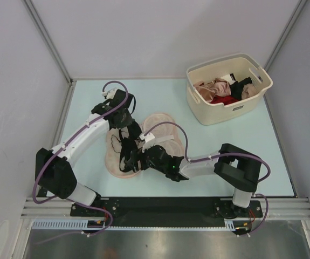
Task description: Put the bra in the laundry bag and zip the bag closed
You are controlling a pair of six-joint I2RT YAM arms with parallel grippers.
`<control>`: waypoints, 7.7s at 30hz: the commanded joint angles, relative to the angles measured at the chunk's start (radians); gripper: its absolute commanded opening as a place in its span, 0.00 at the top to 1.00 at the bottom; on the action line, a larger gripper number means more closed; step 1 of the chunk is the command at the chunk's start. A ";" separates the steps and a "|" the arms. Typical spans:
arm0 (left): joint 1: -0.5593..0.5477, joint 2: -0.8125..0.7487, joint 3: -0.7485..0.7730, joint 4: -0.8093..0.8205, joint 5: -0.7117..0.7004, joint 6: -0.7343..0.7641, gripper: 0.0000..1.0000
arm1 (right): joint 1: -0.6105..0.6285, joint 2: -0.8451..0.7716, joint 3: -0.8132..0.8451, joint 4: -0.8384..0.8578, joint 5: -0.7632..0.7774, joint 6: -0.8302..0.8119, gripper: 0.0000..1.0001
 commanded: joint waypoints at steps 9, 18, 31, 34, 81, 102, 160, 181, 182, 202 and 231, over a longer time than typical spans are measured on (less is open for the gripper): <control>-0.019 0.048 0.069 -0.026 -0.041 -0.023 1.00 | -0.114 -0.060 0.035 -0.104 0.004 0.012 1.00; -0.106 0.324 0.273 -0.055 -0.084 -0.099 0.98 | -0.476 -0.182 0.063 -0.527 -0.749 -0.020 1.00; -0.157 0.562 0.522 -0.141 -0.099 -0.136 0.75 | -0.639 -0.120 -0.011 -0.608 -0.952 -0.045 1.00; -0.174 0.574 0.537 -0.130 -0.110 -0.104 0.49 | -0.663 -0.110 -0.011 -0.630 -0.932 -0.075 1.00; -0.020 -0.605 -0.302 0.192 0.184 0.223 0.03 | -0.436 0.081 0.297 -0.284 -0.226 -0.605 0.71; 0.125 -0.312 -0.320 0.459 0.661 0.345 0.01 | -0.670 0.245 0.342 -0.063 -1.275 0.159 0.96; 0.061 0.111 -0.214 0.502 0.510 0.258 0.23 | -0.615 0.110 0.406 -0.701 -0.216 -0.089 0.92; 0.188 -0.182 -0.311 0.177 0.240 0.232 0.06 | -0.552 -0.160 0.311 -0.883 -0.041 -0.115 0.13; 0.213 -0.206 -0.329 0.171 0.235 0.209 0.07 | -0.539 -0.185 0.284 -0.899 -0.023 -0.124 0.11; 0.371 0.088 -0.464 0.312 0.226 0.272 0.41 | -0.584 -0.602 -0.131 -0.818 -0.282 -0.079 0.09; -0.322 -0.216 -0.060 0.060 -0.030 0.163 1.00 | -0.667 -0.173 -0.172 -0.494 -0.421 -0.006 0.57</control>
